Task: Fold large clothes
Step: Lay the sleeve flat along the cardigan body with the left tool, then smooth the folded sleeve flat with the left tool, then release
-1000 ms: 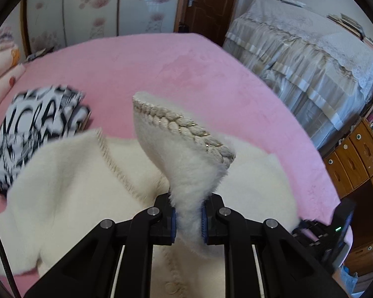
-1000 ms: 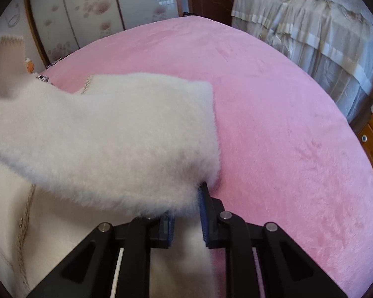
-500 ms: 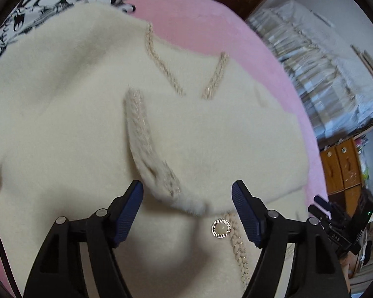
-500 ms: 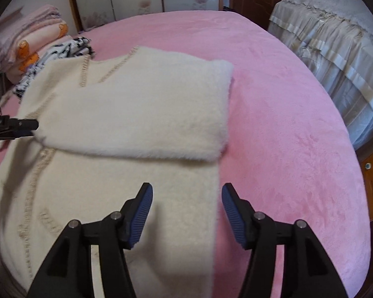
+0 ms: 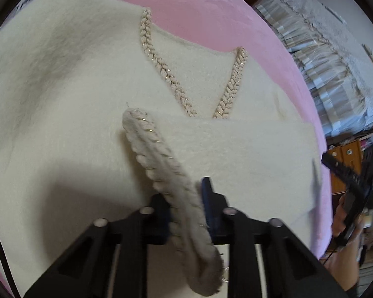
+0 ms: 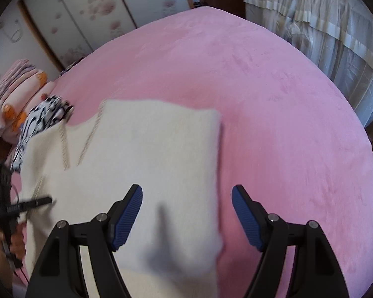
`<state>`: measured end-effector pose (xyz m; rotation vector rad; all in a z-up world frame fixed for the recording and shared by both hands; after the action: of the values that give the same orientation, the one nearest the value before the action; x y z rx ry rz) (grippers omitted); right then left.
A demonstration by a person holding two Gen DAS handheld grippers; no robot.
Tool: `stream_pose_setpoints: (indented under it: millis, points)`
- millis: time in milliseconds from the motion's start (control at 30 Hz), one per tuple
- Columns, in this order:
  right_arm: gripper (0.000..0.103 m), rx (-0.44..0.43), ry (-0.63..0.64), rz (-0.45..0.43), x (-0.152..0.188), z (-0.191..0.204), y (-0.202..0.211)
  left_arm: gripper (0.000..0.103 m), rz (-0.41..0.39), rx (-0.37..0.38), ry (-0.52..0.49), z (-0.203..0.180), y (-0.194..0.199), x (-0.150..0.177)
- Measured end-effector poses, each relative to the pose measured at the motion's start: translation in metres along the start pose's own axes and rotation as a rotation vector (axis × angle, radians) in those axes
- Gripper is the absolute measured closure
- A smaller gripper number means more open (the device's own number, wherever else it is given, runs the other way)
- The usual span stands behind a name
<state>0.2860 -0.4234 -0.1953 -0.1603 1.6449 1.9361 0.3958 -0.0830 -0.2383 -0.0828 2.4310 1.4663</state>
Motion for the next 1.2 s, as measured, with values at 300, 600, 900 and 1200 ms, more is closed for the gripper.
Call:
stream_pose_setpoints:
  millis: [300, 600, 900, 1200]
  points:
    - [0.090, 0.059, 0.031, -0.041, -0.017, 0.003, -0.026, 0.092, -0.196, -0.038, -0.102, -0.028, 0.033, -0.023]
    - [0.057, 0.147, -0.003, 0.006, -0.016, -0.003, -0.050, 0.085, -0.139, -0.118, -0.061, -0.001, -0.006, -0.019]
    - [0.055, 0.104, 0.012, -0.107, 0.016, -0.010, 0.031, 0.073, -0.211, -0.278, -0.113, -0.019, 0.045, -0.006]
    - [0.050, 0.121, 0.065, -0.033, 0.079, -0.005, 0.017, 0.074, -0.154, -0.253, -0.038, -0.008, 0.032, 0.041]
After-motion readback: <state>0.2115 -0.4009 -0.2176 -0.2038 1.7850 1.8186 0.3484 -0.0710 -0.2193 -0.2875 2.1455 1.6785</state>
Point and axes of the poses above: each gripper's, at about its wrist camera, not at the fingertips, and y roughly against the way its jaws point, z to its left, x to its underside, the point moved 4 cm from there along -y, roughly the way its jaws point, and after that the axes turned 1 degree about x, right-handed, at the moved point
